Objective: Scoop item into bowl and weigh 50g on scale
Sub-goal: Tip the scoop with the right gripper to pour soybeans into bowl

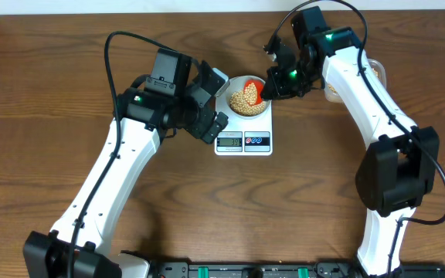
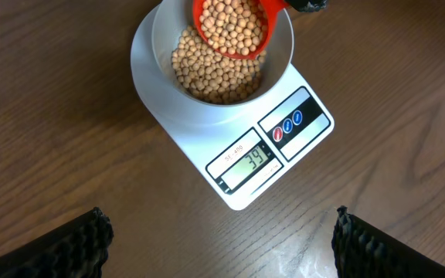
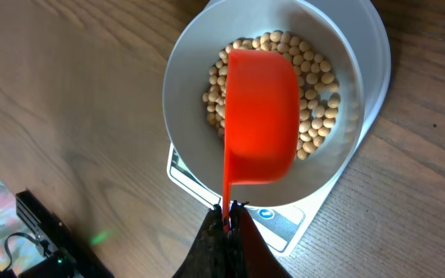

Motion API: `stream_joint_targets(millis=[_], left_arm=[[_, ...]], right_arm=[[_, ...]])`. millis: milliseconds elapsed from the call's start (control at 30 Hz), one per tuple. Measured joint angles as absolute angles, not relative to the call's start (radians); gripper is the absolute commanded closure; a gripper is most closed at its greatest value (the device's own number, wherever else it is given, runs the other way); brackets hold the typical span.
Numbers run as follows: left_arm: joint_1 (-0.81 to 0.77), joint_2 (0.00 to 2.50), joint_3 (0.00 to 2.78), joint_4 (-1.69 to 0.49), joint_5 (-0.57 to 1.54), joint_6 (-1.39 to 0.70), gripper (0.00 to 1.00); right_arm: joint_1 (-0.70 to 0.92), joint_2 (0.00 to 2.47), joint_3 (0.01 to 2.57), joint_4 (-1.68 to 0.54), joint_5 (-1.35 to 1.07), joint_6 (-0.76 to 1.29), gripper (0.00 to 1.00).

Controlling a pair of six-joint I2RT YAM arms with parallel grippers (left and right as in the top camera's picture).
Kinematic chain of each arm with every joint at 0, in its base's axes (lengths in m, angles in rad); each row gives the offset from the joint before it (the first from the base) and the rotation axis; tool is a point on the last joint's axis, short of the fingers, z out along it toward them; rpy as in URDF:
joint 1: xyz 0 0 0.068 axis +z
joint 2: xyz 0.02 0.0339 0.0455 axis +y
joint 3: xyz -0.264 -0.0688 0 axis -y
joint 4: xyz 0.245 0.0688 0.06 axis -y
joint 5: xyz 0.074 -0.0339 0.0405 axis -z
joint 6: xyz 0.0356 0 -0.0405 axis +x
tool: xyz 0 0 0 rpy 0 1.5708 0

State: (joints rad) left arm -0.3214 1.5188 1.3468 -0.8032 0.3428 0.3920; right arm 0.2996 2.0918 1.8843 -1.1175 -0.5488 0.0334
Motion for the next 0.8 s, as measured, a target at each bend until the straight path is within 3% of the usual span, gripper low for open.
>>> stream_joint_targets(millis=[800], left_arm=[[-0.321,1.519,1.347,-0.803,0.343,0.392,0.07]], right_arm=[[0.31,2.091,1.884,-1.117,-0.484,0.041,0.99]])
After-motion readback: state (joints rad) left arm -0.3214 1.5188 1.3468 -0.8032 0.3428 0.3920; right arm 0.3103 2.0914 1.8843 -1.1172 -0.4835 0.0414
